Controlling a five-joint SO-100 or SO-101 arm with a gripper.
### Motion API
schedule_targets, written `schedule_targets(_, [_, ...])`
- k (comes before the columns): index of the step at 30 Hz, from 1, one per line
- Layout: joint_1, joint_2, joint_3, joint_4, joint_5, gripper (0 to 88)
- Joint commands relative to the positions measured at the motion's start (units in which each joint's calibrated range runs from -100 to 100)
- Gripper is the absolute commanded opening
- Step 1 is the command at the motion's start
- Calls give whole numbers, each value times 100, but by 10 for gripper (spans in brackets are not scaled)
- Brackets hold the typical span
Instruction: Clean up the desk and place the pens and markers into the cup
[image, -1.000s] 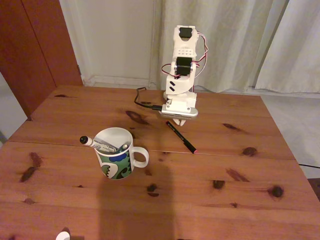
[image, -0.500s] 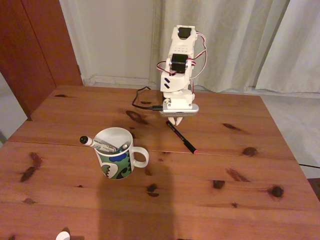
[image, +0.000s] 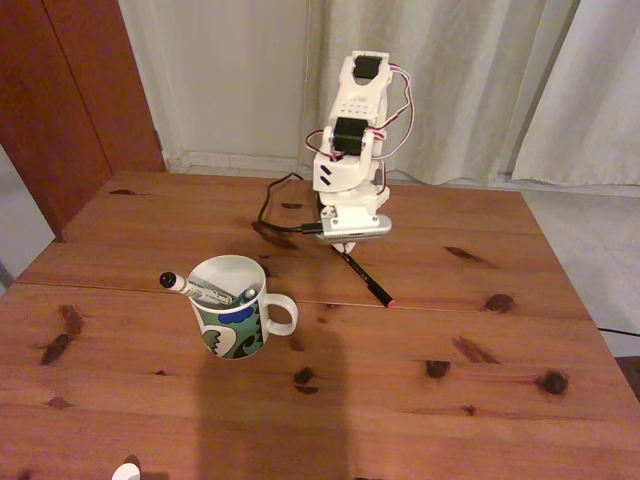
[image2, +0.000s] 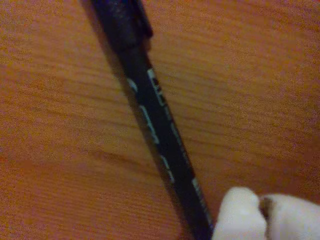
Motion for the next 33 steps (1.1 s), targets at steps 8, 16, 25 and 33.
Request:
schedule_targets(8, [-206,107,94,-81,35,187])
schedule_targets(16, [-528,140,283,-90,-12,187])
schedule_targets(25, [-592,587,419,-821,-23,186])
schedule_targets(33, [-560,844,247,-924,-23,185])
